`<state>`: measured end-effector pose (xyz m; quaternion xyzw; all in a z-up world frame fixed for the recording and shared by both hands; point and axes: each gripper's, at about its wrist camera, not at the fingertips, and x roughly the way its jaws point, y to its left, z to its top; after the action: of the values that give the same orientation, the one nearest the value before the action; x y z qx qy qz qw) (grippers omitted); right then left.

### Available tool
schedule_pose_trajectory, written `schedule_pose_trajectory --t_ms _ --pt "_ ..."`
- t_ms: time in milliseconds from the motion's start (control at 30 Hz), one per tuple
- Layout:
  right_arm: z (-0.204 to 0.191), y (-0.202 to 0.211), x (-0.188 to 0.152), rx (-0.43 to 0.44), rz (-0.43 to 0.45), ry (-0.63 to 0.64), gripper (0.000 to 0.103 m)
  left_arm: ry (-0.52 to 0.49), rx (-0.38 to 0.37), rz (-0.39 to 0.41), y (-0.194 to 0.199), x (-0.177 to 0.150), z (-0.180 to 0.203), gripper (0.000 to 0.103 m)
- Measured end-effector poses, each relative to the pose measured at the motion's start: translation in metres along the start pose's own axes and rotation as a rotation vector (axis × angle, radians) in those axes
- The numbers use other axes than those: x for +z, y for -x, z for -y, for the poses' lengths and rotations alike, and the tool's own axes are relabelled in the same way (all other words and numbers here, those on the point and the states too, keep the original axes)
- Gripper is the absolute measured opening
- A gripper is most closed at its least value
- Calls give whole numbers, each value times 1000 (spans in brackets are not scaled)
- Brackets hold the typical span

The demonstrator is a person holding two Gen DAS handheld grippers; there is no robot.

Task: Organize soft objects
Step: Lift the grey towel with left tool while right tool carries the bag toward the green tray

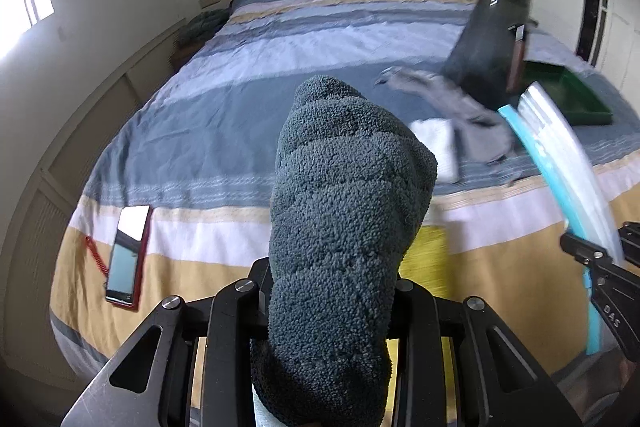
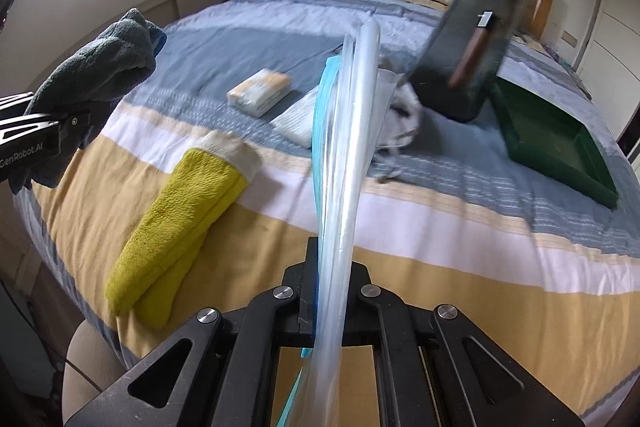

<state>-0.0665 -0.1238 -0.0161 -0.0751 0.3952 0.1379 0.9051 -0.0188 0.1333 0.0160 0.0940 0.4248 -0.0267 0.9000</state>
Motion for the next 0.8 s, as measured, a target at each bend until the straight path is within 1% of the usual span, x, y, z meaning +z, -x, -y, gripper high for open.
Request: schedule_pose_trajectory --t_ms 133,233,300,333,400,533,633,700,800 --pt "48 35 -10 42 27 -49 4 -10 -68 11 18 17 40 27" --pt "93 61 -17 74 45 -100 4 -8 -158 17 29 35 77 27" --pt "121 77 -22 73 58 -126 4 -25 -208 29 35 48 105 27" --pt "137 84 -24 64 66 -135 4 -39 -232 40 38 55 122 27" --pt "174 101 -30 15 86 -147 4 -62 -280 51 42 71 156 27" --pt "230 118 -31 -52 102 -173 4 -79 -370 38 36 102 211 27" --pt "271 124 -24 -97 117 -194 4 -86 -390 24 25 129 249 27" --pt "304 125 -12 -116 130 -217 4 -76 -395 8 12 149 272 27" --pt "335 118 7 -138 149 -230 4 -82 -370 0 -6 172 300 27"
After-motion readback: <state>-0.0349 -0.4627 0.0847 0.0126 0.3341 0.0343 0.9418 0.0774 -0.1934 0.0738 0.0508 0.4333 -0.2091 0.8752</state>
